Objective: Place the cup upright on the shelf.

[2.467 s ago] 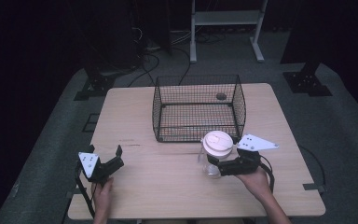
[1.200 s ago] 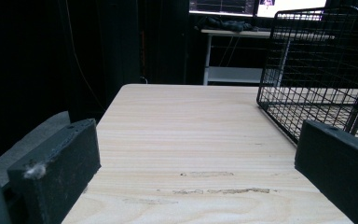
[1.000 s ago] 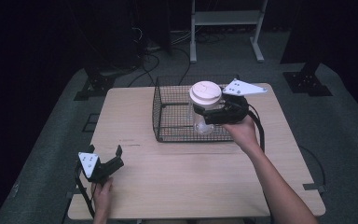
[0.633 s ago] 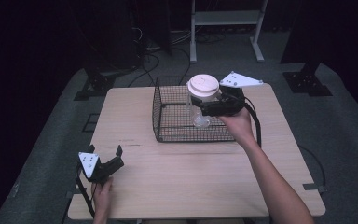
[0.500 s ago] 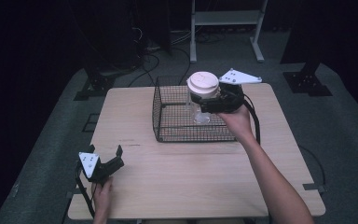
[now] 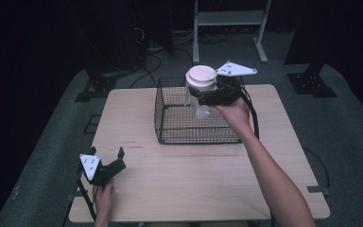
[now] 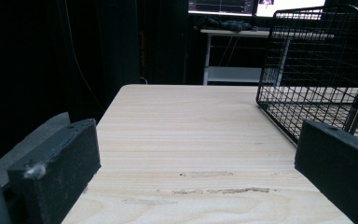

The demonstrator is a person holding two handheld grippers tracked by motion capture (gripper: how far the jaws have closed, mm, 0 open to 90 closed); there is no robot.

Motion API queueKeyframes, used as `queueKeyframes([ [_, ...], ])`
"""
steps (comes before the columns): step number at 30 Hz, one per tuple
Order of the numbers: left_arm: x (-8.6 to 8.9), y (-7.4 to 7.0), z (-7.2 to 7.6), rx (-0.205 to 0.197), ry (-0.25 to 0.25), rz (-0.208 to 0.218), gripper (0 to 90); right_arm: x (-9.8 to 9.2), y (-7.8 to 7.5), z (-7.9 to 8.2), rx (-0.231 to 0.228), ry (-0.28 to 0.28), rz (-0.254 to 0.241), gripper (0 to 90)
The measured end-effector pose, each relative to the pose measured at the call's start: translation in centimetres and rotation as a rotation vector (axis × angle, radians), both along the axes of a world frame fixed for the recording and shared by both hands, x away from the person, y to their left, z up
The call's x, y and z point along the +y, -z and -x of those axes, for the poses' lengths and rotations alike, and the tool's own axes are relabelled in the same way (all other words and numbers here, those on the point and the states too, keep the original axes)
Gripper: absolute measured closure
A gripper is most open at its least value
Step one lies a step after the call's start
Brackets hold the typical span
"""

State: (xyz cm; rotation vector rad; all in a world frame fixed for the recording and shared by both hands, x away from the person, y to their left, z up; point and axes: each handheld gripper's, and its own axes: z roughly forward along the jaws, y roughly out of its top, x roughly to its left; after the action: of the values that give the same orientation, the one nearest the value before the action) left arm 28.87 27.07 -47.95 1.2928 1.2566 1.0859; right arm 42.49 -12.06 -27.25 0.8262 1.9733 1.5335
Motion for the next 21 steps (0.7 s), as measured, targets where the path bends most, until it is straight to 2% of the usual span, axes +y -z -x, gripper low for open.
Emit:
queueKeyframes([
  [13,0.0,0.0,0.0,0.000,0.001,-0.001,0.0,0.3,0.4,-1.8,0.011,0.029,-0.004,4.7],
  [21,0.0,0.0,0.0,-0.003,0.002,0.002,0.0,0.7,1.2,-2.8,0.023,0.038,0.002,4.6],
])
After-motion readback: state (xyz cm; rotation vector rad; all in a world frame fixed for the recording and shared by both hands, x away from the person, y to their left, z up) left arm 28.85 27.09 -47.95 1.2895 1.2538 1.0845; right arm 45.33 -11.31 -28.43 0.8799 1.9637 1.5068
